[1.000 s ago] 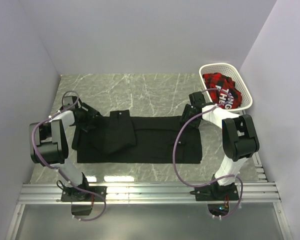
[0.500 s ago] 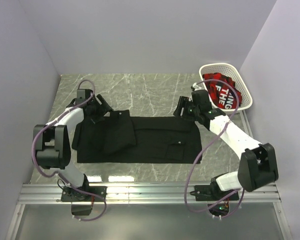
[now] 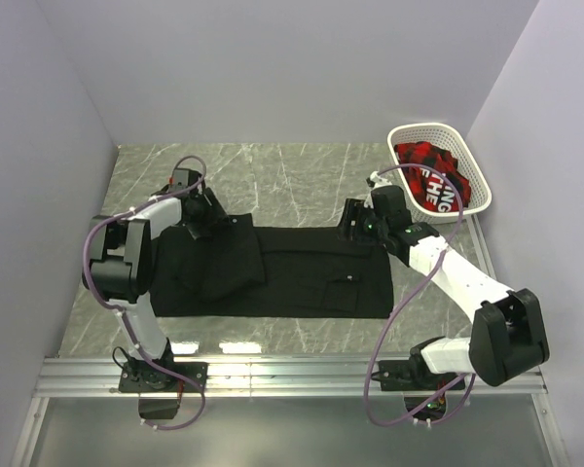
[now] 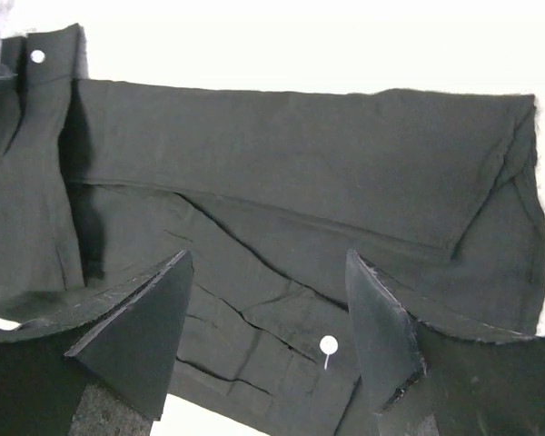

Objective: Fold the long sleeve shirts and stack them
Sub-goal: Fold the shirt

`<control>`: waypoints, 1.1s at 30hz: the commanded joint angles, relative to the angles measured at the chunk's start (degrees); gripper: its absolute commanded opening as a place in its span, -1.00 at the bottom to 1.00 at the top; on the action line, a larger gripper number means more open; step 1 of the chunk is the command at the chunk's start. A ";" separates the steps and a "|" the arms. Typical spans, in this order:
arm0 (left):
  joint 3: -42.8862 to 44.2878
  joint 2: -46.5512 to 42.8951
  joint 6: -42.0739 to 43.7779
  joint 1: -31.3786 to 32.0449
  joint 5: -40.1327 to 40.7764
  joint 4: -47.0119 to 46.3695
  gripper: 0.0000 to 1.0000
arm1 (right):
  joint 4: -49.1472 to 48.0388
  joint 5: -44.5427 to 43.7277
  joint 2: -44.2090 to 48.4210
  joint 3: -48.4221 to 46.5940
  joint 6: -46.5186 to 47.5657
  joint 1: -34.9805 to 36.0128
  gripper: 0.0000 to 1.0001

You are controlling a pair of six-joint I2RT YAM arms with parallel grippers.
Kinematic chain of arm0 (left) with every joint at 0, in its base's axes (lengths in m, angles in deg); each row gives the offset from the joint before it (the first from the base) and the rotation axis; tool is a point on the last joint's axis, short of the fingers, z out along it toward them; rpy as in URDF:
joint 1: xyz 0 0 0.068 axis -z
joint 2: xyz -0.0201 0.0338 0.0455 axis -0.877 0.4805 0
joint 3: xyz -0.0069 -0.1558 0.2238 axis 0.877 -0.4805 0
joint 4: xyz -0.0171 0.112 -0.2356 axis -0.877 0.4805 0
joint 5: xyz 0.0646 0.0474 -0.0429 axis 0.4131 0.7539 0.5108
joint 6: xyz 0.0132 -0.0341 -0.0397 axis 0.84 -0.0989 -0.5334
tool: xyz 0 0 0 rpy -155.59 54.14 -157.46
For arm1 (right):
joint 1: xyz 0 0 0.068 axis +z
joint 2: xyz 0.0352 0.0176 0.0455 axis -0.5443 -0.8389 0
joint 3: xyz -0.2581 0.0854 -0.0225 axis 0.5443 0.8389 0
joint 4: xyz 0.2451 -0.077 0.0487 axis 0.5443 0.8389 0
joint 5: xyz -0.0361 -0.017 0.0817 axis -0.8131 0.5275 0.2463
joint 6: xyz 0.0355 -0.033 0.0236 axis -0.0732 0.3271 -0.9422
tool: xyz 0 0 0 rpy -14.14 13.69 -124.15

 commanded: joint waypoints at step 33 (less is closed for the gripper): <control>1.71 -7.77 11.77 6.04 2.38 -2.17 -0.99 | -3.12 3.75 3.99 -1.92 6.06 6.14 0.45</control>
